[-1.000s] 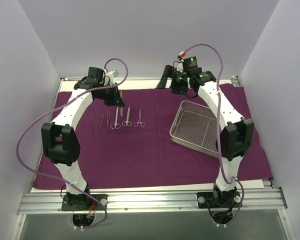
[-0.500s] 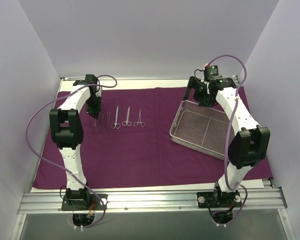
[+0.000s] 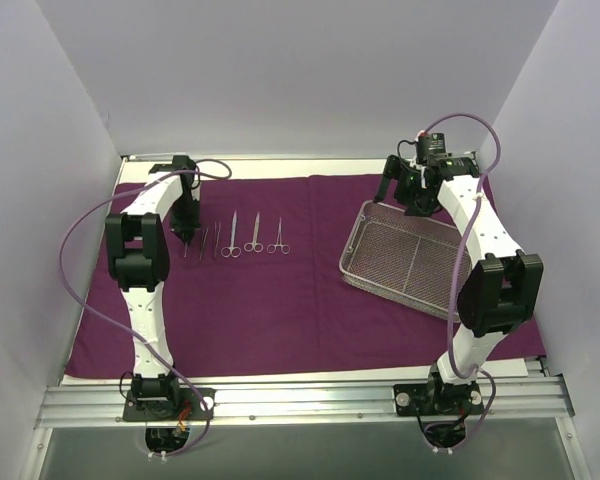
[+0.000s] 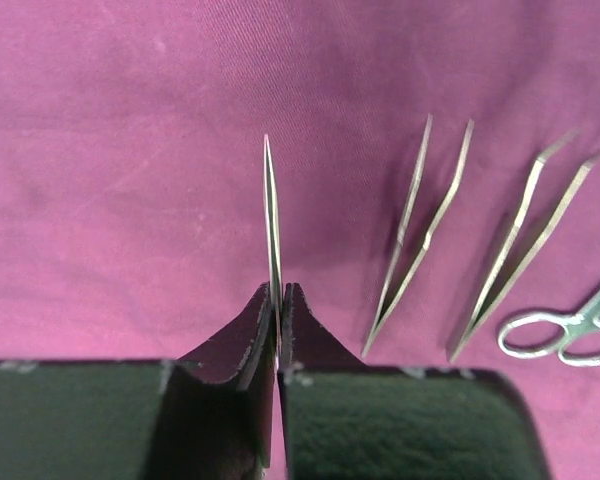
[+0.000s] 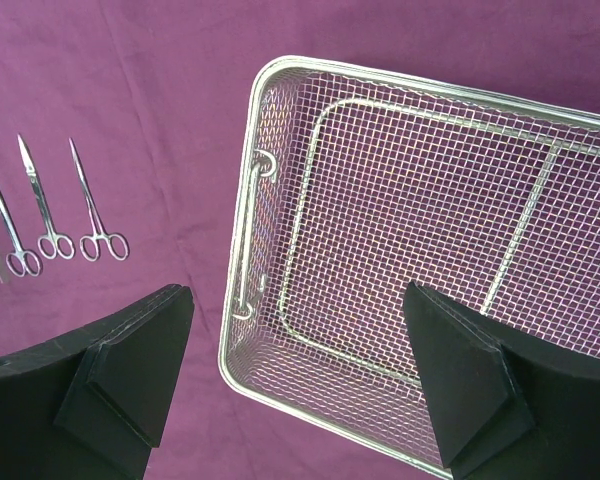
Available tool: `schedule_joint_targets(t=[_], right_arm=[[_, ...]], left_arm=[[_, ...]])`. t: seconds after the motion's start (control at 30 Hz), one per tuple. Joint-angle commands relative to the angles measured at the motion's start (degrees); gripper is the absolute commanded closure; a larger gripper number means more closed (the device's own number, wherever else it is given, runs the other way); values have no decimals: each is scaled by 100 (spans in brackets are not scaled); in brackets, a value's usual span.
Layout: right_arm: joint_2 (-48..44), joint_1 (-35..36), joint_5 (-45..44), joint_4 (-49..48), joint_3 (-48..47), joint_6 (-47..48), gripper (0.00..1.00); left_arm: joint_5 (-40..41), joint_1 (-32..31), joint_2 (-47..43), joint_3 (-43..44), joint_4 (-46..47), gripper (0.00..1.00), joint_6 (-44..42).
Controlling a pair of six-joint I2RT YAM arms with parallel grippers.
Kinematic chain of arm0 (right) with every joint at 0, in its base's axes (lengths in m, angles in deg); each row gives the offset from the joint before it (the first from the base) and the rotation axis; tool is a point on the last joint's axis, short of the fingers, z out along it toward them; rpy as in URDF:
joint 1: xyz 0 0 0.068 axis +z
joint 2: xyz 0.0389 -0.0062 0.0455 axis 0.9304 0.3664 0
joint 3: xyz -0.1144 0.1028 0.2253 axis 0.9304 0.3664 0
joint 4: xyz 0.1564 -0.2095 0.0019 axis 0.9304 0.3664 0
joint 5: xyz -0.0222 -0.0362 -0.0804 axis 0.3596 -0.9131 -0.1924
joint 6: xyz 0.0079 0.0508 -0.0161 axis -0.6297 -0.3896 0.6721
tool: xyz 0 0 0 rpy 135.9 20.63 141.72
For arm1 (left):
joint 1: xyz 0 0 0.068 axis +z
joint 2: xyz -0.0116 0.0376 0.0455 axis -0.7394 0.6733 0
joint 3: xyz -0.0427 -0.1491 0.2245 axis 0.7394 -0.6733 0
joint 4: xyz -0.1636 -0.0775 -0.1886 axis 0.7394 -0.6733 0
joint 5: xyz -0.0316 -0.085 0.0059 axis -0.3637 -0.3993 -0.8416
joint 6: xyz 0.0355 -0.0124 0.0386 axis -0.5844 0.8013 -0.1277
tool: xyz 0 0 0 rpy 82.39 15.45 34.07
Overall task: Open and lay out the surgical kit
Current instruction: Place the medical item in the surgical kit.
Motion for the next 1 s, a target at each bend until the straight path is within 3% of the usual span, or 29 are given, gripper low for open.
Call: schedule_joint_targets(t=[0.0,0.27,0.5,0.97], right_arm=[[-227,-48,62,92,-50,92,10],[-219,-48,89,92,-41,92,10],[-236,-48,106,48,12,92,10],[-306,-48,168,-40,126,83,9]], left_arm=[[-32,83,175,238,-45,92,50],[-137,136,307,212,-10,89,41],[-155,145,281,116,26,73,50],[-234,188,-35,151,-53,63,103]])
